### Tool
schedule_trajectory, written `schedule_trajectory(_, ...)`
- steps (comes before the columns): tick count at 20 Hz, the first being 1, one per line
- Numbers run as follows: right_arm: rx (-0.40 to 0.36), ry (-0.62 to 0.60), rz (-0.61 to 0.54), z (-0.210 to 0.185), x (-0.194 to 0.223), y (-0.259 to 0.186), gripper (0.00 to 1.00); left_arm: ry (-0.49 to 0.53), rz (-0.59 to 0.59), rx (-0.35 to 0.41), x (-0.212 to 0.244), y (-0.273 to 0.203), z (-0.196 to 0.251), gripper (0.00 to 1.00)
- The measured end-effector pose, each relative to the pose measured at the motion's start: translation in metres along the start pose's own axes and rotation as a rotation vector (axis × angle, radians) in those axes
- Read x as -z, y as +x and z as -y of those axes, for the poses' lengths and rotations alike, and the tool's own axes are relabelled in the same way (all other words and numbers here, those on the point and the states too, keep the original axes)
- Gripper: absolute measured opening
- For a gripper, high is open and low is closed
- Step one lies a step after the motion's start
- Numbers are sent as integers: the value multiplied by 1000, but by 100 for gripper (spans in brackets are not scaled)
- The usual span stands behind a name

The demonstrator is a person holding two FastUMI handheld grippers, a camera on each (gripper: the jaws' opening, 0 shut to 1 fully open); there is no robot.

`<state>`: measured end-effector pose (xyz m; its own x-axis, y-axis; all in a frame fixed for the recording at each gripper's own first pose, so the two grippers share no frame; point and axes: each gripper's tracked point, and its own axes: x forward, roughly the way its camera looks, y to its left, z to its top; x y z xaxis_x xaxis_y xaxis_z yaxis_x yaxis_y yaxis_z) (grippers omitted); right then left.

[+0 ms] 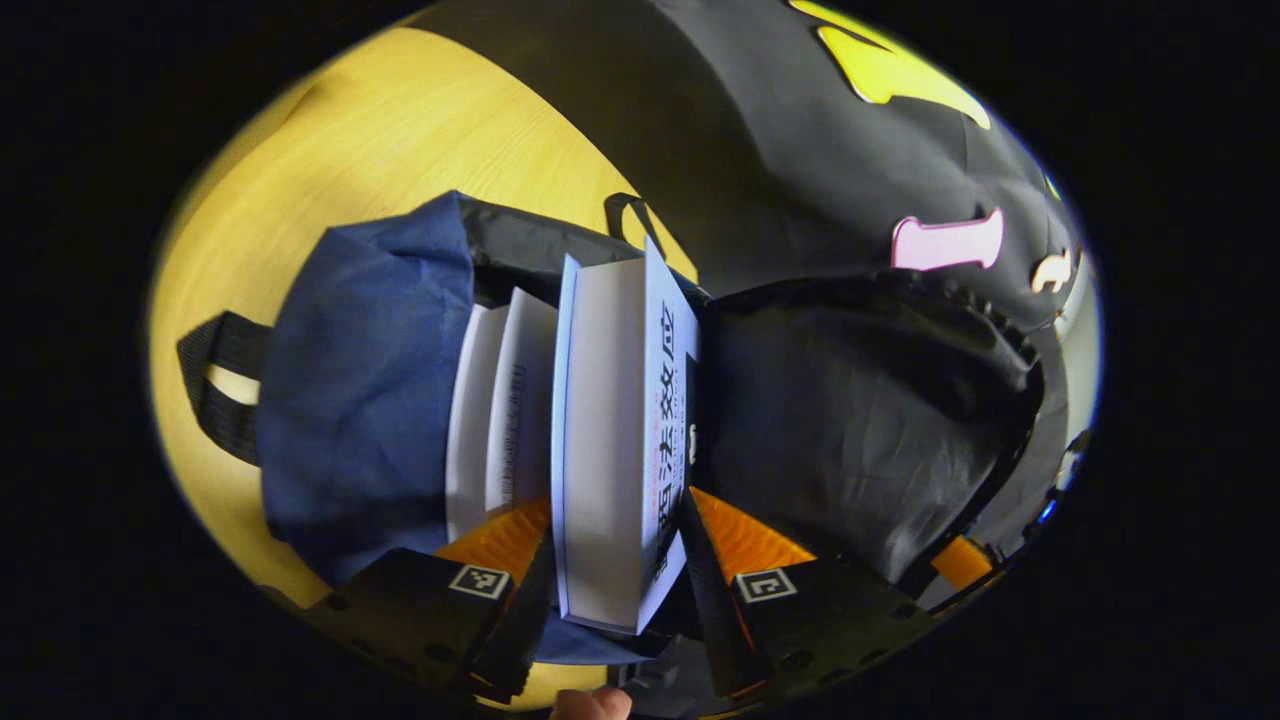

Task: Open the schoolbag, grab two books from the bookshelf and put them into the schoolbag.

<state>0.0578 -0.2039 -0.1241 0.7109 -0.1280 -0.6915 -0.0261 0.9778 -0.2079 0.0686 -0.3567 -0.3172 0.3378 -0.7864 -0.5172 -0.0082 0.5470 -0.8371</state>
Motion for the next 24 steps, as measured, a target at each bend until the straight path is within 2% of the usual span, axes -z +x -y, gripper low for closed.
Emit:
schedule_trajectory(1, -1, 0, 0, -1, 0, 0, 0, 18, 9, -24, -3, -4, -1, 71)
schedule_trajectory(5, -10, 1, 4, -7, 1, 1, 0, 87, 44, -144, -13, -29, -8, 72)
schedule_trajectory(7, -21, 6, 7, -14, 1, 3, 0, 113, 73, -166, -17, -49, -7, 72)
schedule_trajectory(10, -41, 11, 17, -26, 1, 4, 0, 213, 123, -242, -26, -81, -3, 72)
schedule_trajectory(17, -88, 43, 22, -57, 9, 5, 0, 428, 351, -396, -72, -164, 13, 73)
schedule_trajectory(24, -143, 58, 38, -99, 14, 7, 1, 535, 490, -450, -91, -234, 32, 73)
